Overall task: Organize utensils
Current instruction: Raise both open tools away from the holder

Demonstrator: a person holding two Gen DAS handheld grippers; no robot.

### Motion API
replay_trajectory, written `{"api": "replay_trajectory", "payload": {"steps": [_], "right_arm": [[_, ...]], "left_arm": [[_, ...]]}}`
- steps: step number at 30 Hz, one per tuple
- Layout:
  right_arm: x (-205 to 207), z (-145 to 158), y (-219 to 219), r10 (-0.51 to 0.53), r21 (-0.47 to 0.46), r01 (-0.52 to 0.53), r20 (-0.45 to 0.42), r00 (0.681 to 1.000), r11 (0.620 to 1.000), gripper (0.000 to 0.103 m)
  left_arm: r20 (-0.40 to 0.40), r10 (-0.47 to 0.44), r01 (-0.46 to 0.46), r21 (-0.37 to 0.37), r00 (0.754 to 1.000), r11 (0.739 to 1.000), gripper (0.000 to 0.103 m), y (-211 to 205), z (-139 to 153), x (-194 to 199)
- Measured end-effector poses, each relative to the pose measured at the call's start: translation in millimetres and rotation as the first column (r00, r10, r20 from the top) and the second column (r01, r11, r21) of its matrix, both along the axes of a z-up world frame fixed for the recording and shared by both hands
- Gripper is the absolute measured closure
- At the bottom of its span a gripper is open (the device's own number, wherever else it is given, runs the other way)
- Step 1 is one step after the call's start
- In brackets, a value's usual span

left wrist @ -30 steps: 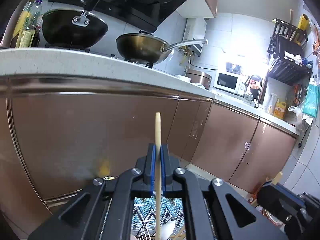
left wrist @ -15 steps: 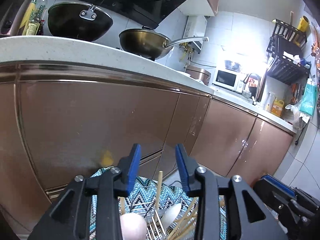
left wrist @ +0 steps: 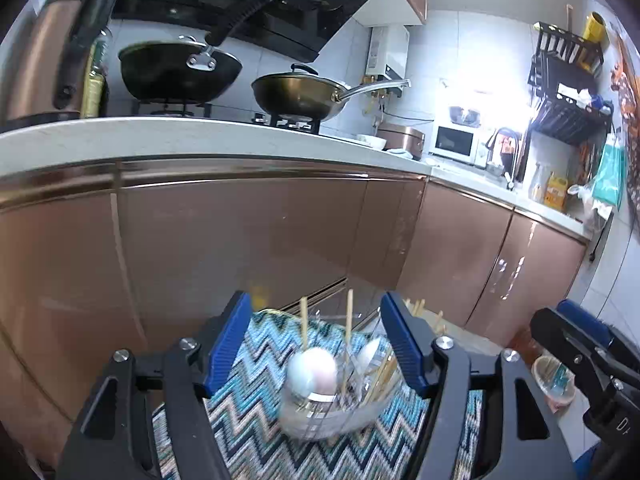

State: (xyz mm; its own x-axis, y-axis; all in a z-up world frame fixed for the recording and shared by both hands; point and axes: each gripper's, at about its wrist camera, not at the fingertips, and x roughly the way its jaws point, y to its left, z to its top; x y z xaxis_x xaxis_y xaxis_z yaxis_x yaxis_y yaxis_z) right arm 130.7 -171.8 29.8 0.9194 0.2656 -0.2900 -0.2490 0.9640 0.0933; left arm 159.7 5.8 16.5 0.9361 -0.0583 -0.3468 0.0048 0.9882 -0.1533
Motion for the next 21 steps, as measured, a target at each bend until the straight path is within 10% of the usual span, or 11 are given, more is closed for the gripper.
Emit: {"api": "replay_trajectory", "payload": {"steps": [10,21], "right_arm": [[-58,-1,12,-0.060,-0.033,0.061,0.022,0.998,0.998,0.002],[-99,-9,12,-0.121,-0.040,0.122,0.022,0.992,0.992,0.000]], "left_arm": [[0.015,0.058,-0.060,0.102,0.998,0.993,0.030,5,8,-78],[0.044,0.147,-0.151,0.129,0.988,0.980,0.023,18,6,-131]]}}
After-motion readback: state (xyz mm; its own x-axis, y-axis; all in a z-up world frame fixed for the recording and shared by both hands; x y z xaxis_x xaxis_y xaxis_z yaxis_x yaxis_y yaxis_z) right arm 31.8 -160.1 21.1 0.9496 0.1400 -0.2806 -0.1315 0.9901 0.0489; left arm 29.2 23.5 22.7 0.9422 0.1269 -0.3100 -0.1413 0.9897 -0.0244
